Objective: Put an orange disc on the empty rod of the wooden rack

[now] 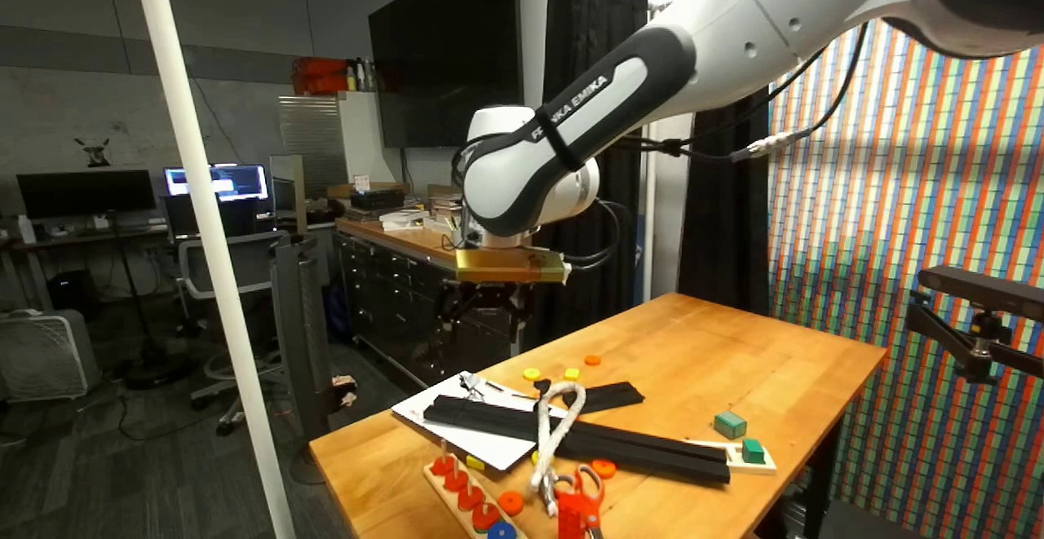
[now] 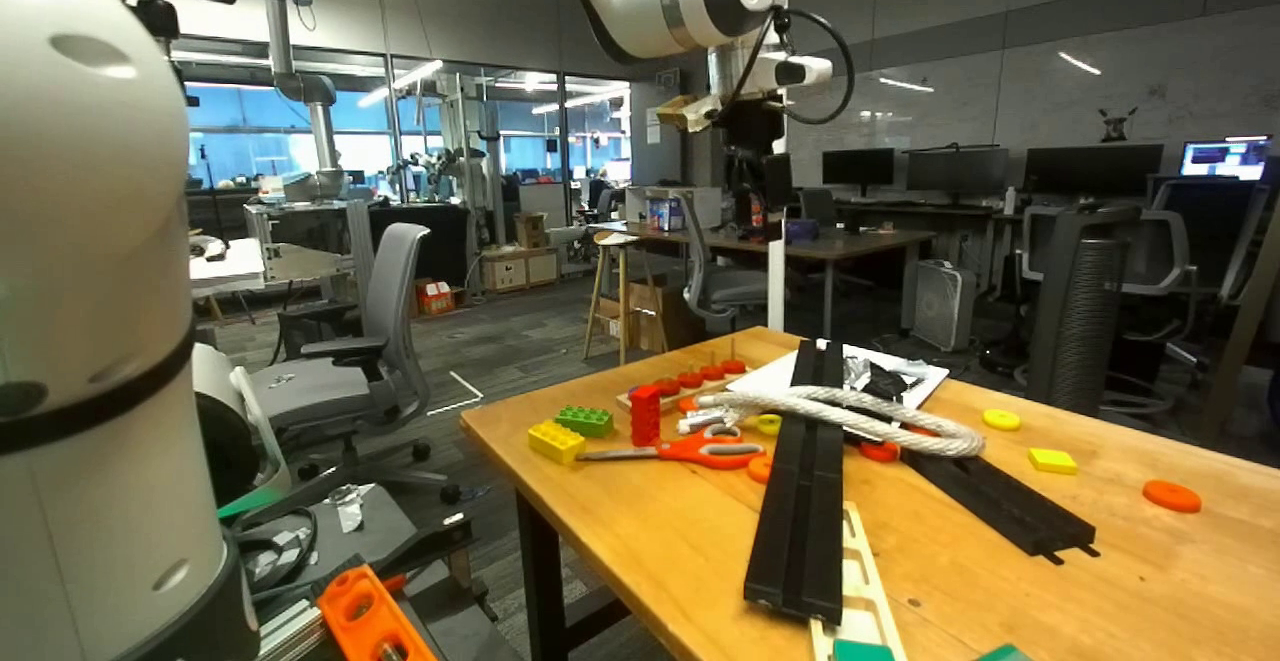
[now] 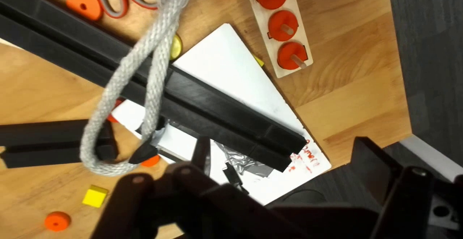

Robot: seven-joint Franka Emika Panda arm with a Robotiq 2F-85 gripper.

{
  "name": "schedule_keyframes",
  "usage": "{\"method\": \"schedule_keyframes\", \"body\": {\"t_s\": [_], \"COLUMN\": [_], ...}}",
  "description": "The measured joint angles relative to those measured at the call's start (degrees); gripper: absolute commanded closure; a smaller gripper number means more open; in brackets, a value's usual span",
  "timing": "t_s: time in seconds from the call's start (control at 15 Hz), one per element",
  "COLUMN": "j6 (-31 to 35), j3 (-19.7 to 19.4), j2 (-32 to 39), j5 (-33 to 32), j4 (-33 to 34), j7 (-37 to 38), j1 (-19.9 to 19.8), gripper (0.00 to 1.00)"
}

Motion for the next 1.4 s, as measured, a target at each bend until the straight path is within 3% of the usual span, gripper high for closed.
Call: {"method": "schedule_keyframes", "body": {"t_s": [0.47,0.8,1.0,1.2,1.4], "j6": [3.13,2.93,-0.72,-9.63,-18.34], "j3": [2.65,3.63,2.38,1.9,3.8], "j2": [-22.8,-38.4,-45.98,-49.14,-51.53], "j5": [-4.07,-2.87,-1.38,1.28,3.51], "j4": [-22.0,-37.4,-43.71,-43.15,-41.88], "j7": [12.52,13.14,7.09,-3.48,-10.68], "j1": [-6.69,-13.33,-15.71,-15.45,-13.98], "gripper": [0.0,0.0,0.0,0.0,0.0]}}
